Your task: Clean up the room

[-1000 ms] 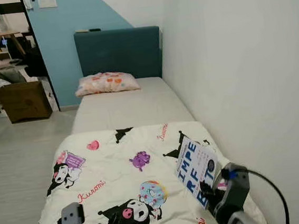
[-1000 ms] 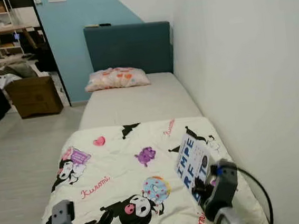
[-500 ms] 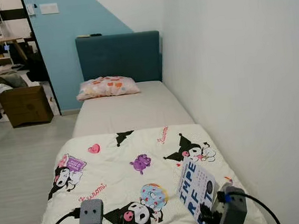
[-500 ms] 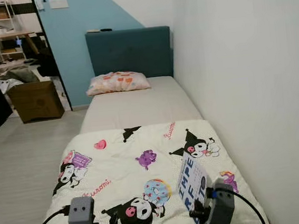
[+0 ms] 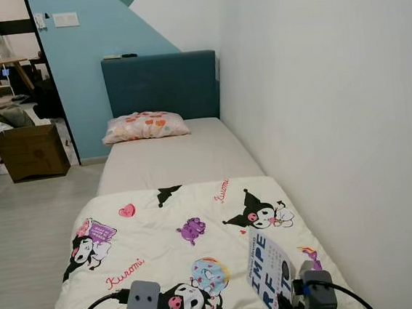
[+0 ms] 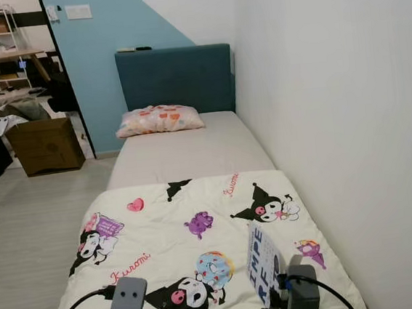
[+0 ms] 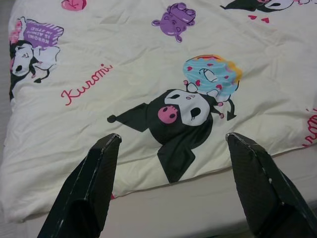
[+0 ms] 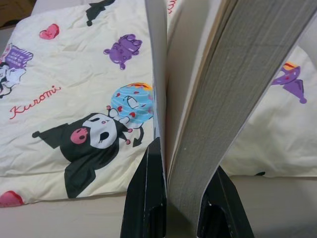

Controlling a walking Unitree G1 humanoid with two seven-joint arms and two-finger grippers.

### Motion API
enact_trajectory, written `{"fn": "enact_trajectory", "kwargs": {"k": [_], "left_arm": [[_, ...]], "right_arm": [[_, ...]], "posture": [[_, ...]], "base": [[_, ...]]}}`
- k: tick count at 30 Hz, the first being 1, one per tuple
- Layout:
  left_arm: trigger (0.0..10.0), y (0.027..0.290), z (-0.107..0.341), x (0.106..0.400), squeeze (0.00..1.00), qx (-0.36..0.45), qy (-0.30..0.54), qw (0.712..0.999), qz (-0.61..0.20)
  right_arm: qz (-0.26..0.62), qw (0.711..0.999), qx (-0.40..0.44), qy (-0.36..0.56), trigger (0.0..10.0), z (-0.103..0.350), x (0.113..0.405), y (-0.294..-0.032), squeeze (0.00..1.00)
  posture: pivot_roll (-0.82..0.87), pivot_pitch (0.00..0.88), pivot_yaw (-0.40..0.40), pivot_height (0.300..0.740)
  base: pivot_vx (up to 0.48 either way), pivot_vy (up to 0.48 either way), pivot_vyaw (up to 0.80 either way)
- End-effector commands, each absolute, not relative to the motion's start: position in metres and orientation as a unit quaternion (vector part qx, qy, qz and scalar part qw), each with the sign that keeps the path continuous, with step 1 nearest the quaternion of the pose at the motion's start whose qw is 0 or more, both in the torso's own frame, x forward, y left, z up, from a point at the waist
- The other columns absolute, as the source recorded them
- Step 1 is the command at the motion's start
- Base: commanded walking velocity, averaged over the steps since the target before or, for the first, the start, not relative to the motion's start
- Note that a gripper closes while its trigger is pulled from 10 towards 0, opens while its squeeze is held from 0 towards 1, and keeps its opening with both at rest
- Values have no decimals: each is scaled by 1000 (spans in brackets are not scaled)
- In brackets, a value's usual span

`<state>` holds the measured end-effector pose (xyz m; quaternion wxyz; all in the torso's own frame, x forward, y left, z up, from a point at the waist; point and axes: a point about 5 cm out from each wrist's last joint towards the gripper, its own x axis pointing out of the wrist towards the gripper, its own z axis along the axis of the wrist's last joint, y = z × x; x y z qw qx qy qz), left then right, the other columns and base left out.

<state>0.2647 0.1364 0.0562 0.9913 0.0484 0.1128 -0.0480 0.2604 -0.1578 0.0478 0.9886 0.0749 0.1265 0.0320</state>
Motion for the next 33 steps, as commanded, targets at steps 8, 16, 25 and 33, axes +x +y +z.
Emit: {"fn": "enact_trajectory", "kwargs": {"k": [8,16,25,33], "left_arm": [[10000,136,45,257,0,66,123,989,-44],[10000,136,46,257,0,65,122,989,-43],[10000,137,51,262,0,57,112,991,-35],[10000,140,54,261,0,57,108,992,-34]], "right_arm": [[40,991,56,117,10000,49,261,-159,0],[40,991,55,116,10000,49,261,-159,0],[42,991,57,111,10000,52,271,-157,0],[51,990,62,112,10000,51,273,-153,0]], "posture": [[-14,60,-52,740],[-14,59,-53,740],[11,77,-53,740],[20,108,-48,740]], "base": [[0,0,0],[0,0,0],[0,240,0],[0,474,0]]}}
